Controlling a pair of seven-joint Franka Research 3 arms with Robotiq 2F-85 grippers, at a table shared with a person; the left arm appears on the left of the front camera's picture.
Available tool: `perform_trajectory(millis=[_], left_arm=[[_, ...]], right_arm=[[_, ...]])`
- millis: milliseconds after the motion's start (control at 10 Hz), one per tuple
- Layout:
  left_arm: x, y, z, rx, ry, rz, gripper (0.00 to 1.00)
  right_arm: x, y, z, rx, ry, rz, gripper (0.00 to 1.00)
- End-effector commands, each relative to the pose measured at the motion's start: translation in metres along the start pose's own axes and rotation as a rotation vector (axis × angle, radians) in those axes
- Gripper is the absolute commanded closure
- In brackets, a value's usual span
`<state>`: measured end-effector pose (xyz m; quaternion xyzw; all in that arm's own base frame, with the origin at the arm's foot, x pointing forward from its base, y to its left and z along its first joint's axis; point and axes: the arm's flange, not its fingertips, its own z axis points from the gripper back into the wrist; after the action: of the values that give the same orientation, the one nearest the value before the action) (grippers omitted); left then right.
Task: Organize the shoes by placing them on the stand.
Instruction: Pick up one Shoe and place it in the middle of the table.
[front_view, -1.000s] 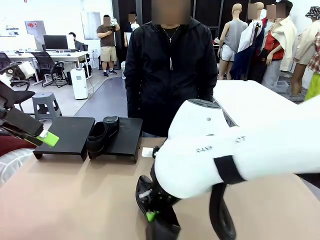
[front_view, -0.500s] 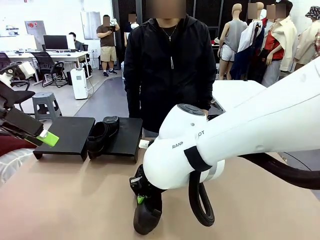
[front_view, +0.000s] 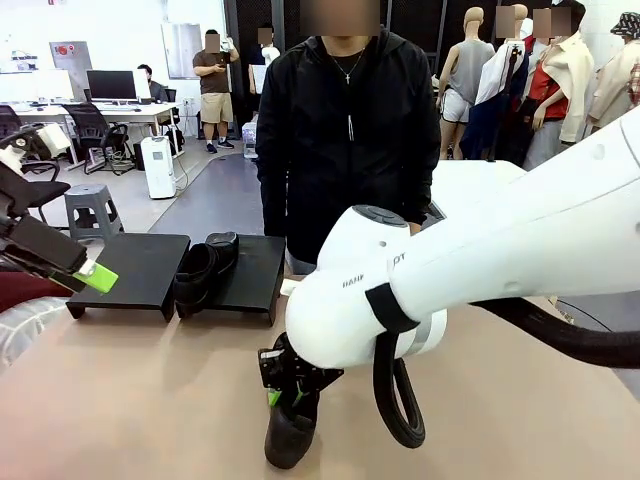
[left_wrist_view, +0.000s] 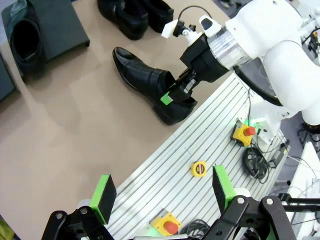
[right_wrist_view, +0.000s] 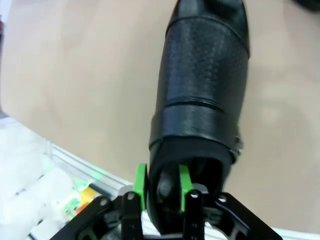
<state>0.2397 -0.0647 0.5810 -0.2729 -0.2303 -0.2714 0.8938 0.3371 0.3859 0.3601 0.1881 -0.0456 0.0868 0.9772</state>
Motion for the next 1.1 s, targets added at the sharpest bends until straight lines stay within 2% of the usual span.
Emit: perform_trajectory(millis=[0,100,200,300,400,700,800,900,1000], left_arm=[[-0.002,0.004,0.001,0.000,0.004,-0.023,0.00],[-0.002,0.004,0.001,0.000,0.004,-0.023,0.00],[-0.002,0.004,0.001,0.000,0.004,-0.023,0.00],[-0.002,0.004,0.001,0.000,0.004,-0.023,0.00],[-0.002,0.004,0.001,0.000,0.004,-0.023,0.00],[-0.002,0.004,0.001,0.000,0.004,-0.023,0.00],[-0.002,0.004,0.001,0.000,0.004,-0.023,0.00],[-0.002,0.004,0.001,0.000,0.004,-0.023,0.00],[-0.002,0.004,0.001,0.000,0.004,-0.023,0.00]], right_arm=[[0.014,-0.024,0.056,0.111,0.044,0.017,0.00],[0.020,-0.052,0.105,0.180,0.124,0.020,0.00],[0.019,-0.086,0.153,0.149,0.177,0.043,0.00],[0.013,-0.130,0.203,0.177,0.178,0.027,0.00],[0.006,-0.173,0.238,0.178,0.103,-0.020,0.00],[-0.031,-0.309,0.318,0.231,-0.016,-0.217,0.00],[-0.046,-0.334,0.328,0.282,-0.074,-0.261,0.00],[-0.055,-0.340,0.327,0.296,-0.135,-0.252,0.00],[-0.045,-0.328,0.335,0.234,-0.033,-0.257,0.00]])
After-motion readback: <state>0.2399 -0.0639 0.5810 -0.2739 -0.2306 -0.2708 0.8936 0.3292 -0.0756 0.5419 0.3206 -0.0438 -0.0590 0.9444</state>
